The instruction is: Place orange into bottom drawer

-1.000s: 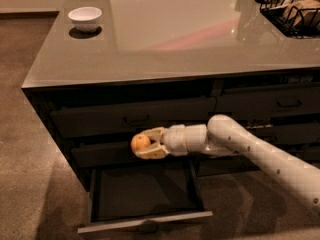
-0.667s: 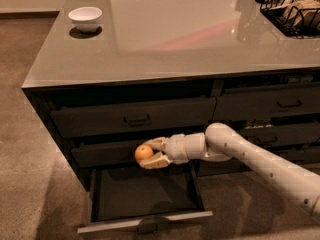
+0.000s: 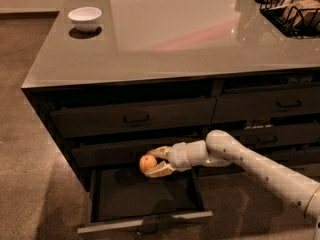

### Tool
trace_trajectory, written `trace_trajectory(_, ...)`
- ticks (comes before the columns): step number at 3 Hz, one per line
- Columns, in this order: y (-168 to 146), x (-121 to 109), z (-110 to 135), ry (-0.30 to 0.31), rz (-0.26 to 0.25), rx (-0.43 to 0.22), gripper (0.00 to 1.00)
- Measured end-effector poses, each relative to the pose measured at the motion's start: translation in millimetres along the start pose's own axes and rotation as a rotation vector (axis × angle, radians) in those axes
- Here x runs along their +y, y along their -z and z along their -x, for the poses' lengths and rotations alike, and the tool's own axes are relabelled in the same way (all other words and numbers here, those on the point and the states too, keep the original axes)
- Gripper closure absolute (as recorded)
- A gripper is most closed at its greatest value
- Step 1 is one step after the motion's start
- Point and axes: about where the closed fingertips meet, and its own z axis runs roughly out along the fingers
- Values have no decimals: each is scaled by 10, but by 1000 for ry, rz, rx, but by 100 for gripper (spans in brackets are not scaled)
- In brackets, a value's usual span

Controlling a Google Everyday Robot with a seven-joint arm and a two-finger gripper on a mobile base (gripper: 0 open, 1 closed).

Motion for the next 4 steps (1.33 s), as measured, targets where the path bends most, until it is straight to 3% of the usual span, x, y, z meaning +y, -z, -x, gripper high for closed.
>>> trace_trajectory(1,-71,-5,-70,-11,22,14,100)
trace_trajectory(2,-268,-92,-511,-37,22,55,100)
trace_trajectory(3,-491,-90,-1021,-51,47,76,100)
trace_trajectory(4,-774,40,-1951,3,82,58,100)
